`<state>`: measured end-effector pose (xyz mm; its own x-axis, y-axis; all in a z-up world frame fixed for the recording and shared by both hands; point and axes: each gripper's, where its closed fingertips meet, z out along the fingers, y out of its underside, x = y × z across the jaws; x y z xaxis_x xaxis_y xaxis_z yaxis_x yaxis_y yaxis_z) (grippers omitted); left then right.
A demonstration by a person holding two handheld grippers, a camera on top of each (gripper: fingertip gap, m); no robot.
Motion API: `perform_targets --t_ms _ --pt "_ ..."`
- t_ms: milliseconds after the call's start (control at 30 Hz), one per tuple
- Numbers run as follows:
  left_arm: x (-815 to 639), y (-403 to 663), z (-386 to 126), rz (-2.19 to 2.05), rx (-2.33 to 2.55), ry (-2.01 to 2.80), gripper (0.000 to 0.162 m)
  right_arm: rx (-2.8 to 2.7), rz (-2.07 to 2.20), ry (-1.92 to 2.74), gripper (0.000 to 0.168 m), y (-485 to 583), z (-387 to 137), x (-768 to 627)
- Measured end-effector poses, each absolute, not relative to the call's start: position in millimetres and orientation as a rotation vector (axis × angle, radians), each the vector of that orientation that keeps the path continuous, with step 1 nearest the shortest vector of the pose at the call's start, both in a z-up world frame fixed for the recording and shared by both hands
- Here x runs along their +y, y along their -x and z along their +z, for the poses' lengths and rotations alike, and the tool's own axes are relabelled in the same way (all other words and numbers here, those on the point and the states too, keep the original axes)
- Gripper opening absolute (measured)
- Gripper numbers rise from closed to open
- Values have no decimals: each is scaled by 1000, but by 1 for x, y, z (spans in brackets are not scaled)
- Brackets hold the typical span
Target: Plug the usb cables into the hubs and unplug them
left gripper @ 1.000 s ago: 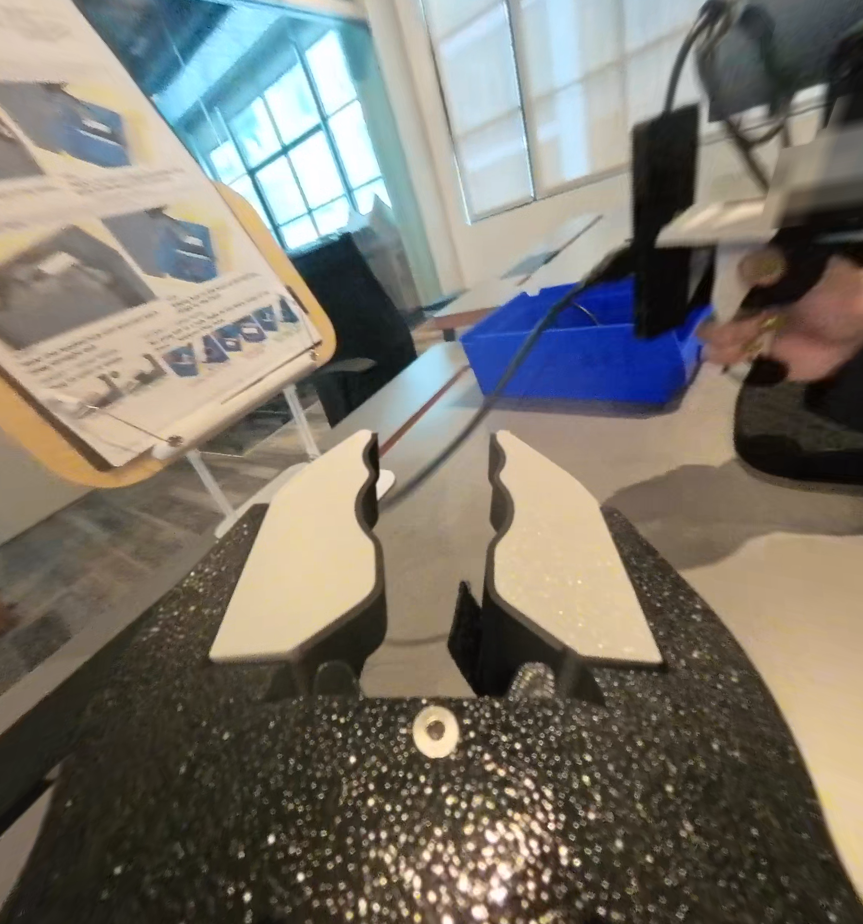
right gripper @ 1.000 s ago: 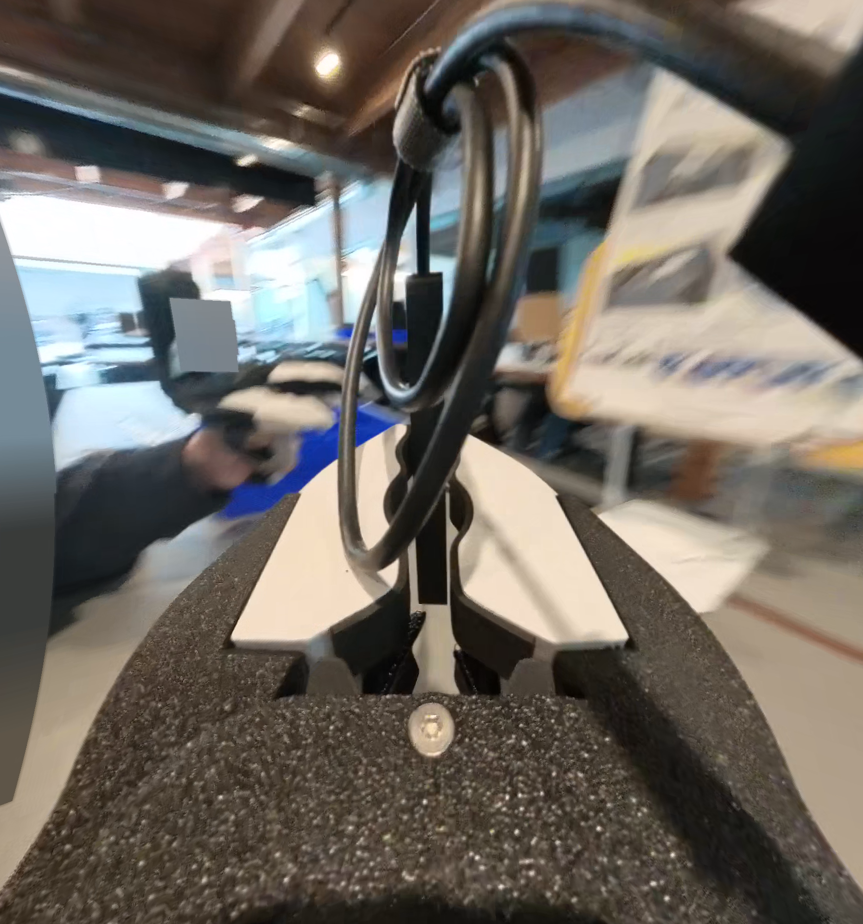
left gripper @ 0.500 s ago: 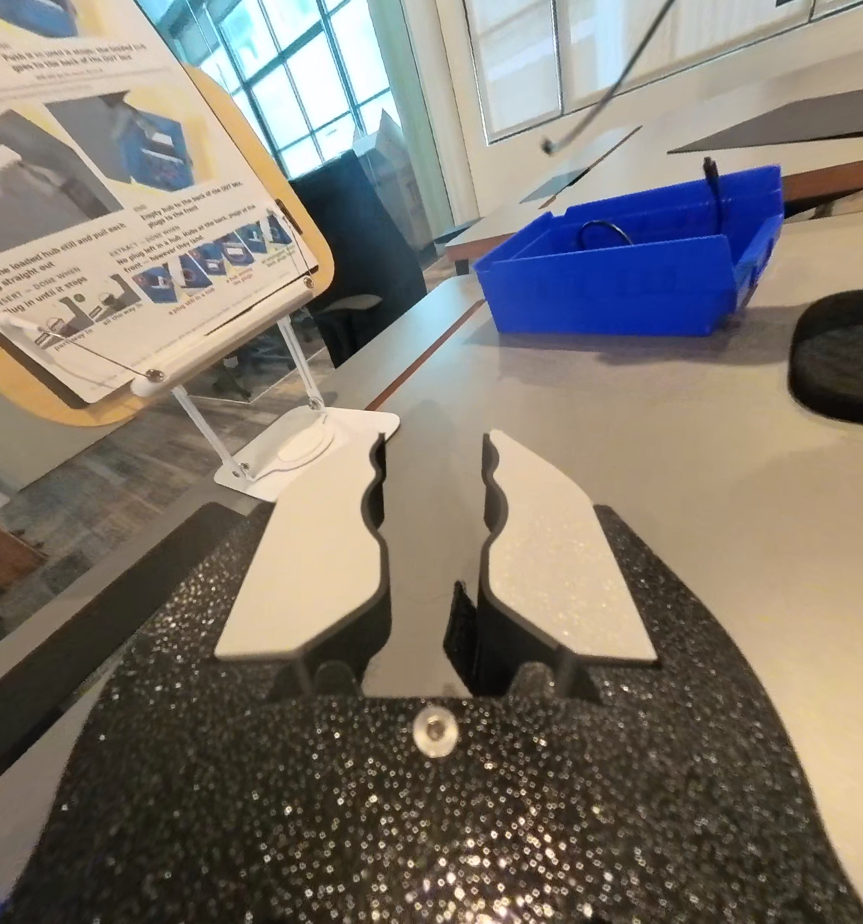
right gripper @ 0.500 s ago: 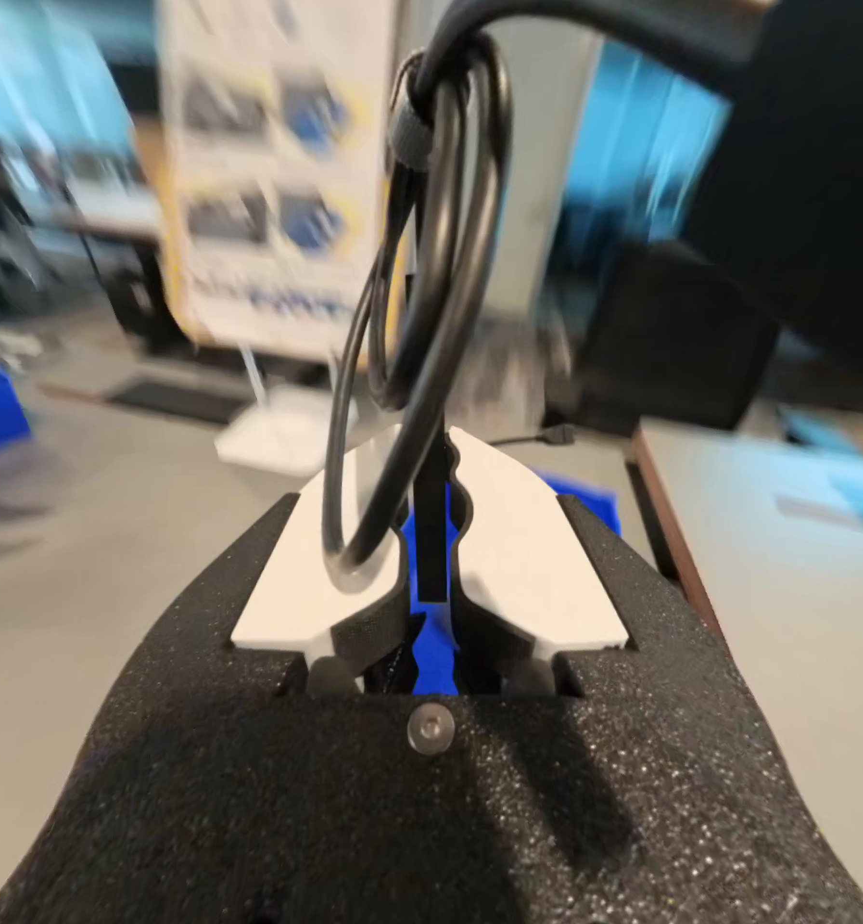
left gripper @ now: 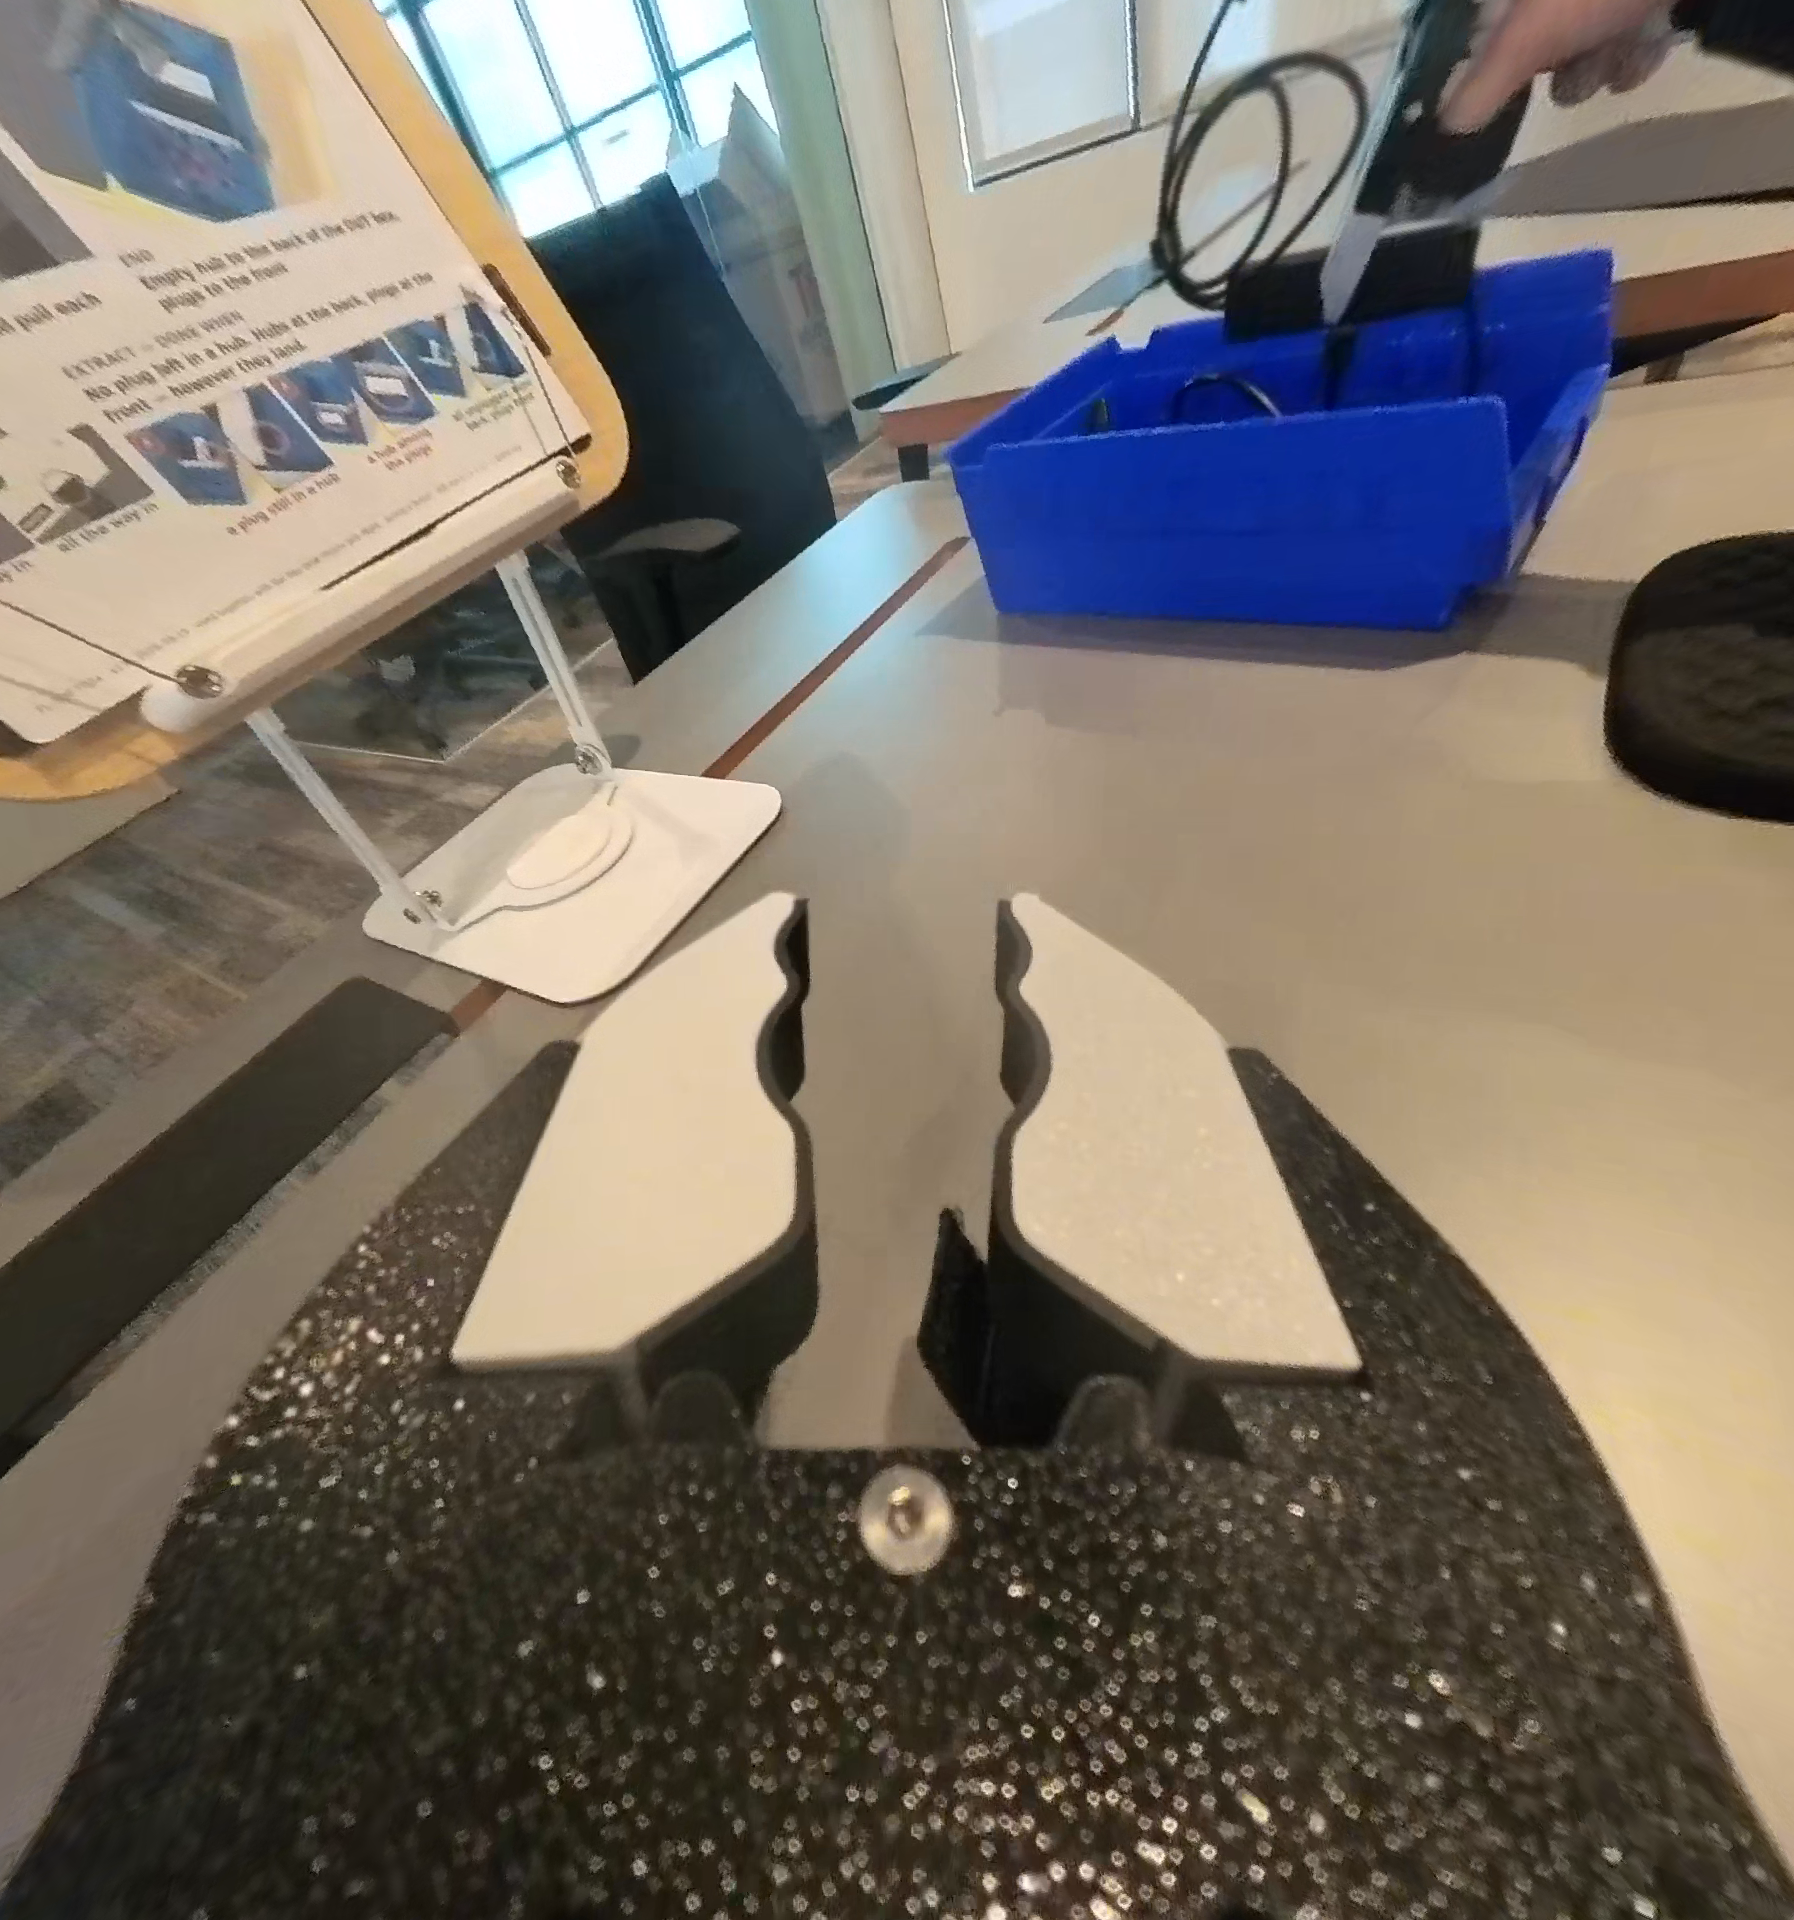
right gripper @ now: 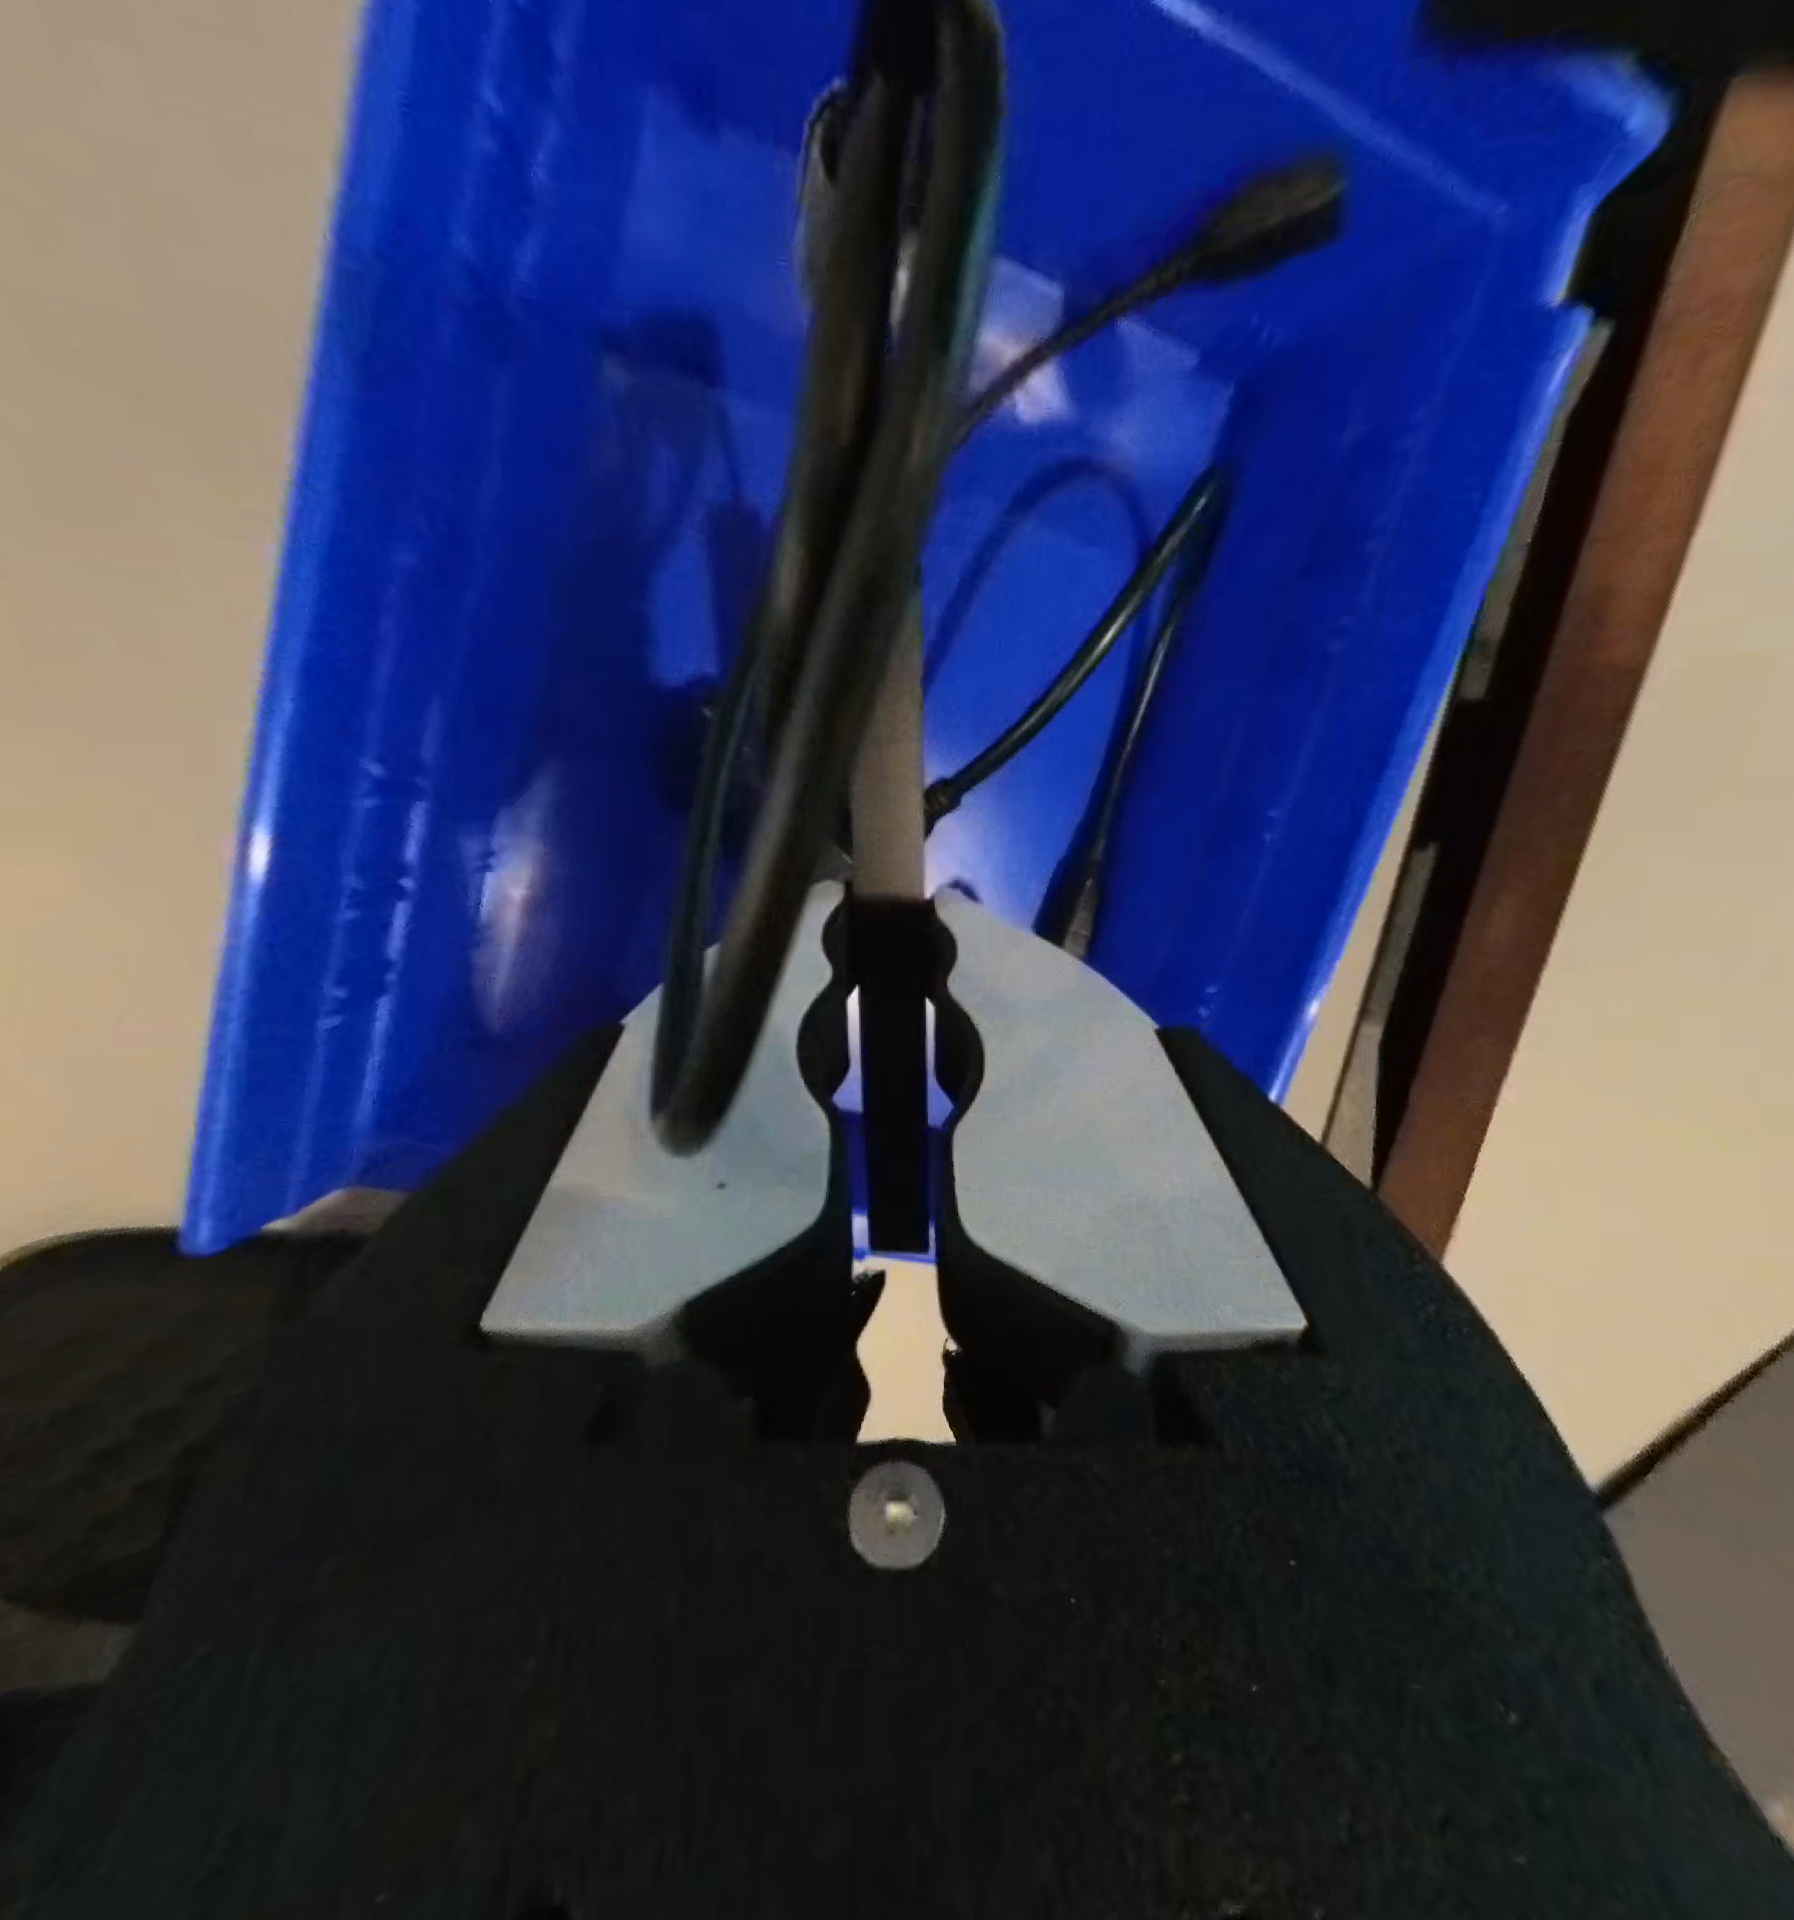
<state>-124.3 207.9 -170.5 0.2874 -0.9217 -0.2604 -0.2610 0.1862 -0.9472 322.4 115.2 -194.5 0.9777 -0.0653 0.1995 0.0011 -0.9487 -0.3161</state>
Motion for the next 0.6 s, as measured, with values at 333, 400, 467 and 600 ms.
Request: perform_targets --t_ms 333,400,467,600 --pt "201 115 -188 -629 1311 1352 32 90 -292 3046 32 -342 -207 111" --pt "201 115 -189 -634 1310 1358 31 85 -291 3065 43 -344 -211 105" --pt "201 115 -190 -649 1307 1366 31 88 -284 3075 43 -346 -216 99" --pt "200 115 -191 -671 1305 1379 30 43 -229 3147 51 -340 -227 78"
